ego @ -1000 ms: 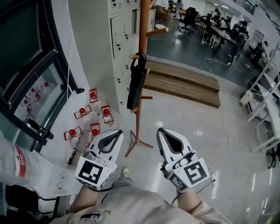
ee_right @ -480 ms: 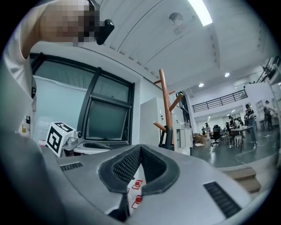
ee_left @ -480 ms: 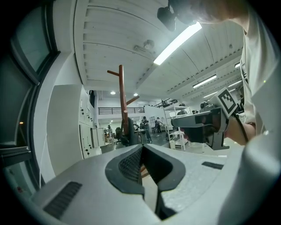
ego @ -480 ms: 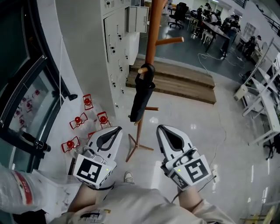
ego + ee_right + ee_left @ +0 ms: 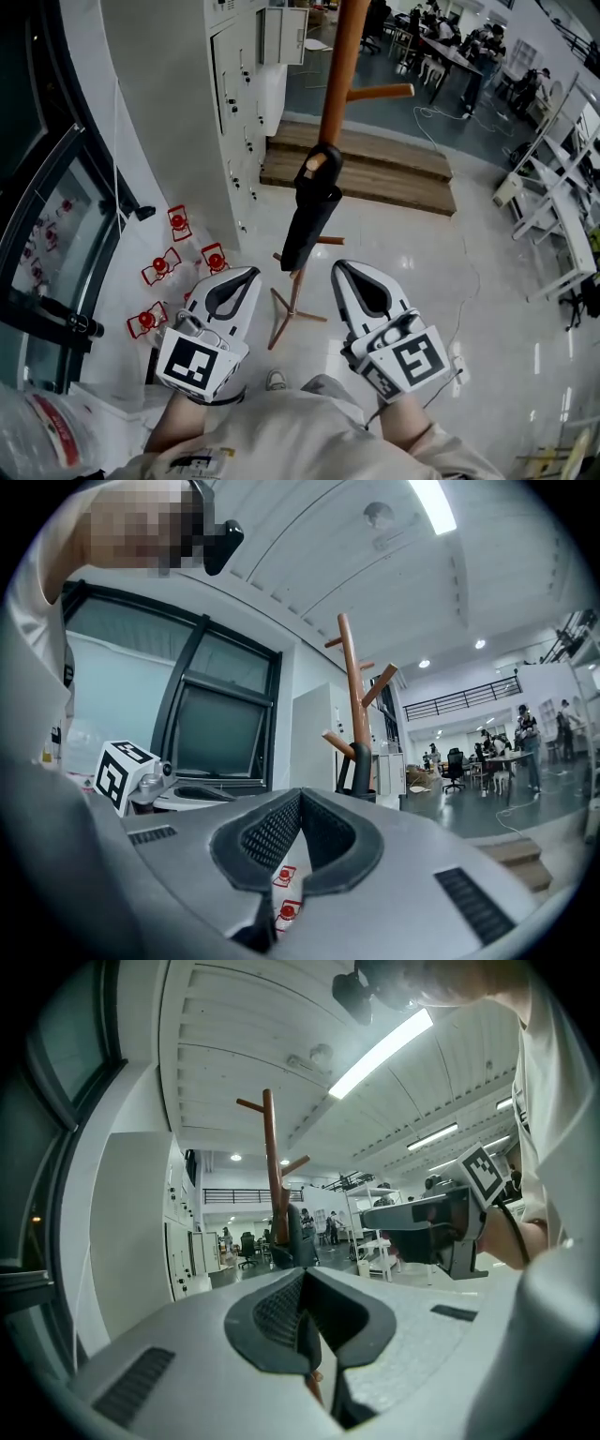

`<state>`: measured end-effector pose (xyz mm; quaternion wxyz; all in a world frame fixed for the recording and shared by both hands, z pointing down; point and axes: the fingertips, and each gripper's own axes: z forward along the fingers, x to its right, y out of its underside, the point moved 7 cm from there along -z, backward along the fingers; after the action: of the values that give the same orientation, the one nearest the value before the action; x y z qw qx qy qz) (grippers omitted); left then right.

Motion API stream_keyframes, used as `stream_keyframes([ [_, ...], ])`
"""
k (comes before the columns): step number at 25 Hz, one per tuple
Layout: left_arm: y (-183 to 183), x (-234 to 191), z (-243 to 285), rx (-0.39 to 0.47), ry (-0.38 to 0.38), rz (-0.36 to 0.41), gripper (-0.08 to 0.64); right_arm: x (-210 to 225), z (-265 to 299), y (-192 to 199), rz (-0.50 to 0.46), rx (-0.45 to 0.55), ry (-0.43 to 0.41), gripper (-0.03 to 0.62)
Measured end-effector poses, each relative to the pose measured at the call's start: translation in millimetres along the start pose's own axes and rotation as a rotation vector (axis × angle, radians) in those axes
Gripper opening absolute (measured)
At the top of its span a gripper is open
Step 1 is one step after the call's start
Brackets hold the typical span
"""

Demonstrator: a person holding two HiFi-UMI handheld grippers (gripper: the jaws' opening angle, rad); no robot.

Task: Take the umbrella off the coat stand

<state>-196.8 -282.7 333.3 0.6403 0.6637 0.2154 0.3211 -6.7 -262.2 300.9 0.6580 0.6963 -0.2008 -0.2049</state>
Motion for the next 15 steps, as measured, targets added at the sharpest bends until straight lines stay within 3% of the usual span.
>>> stream_keyframes([
  [15, 11.3, -20.3, 31.3, -0.032, -0.021, -0.036, 0.008, 54.1, 30.3, 11.4, 0.025, -0.052, 0.01, 0.008],
])
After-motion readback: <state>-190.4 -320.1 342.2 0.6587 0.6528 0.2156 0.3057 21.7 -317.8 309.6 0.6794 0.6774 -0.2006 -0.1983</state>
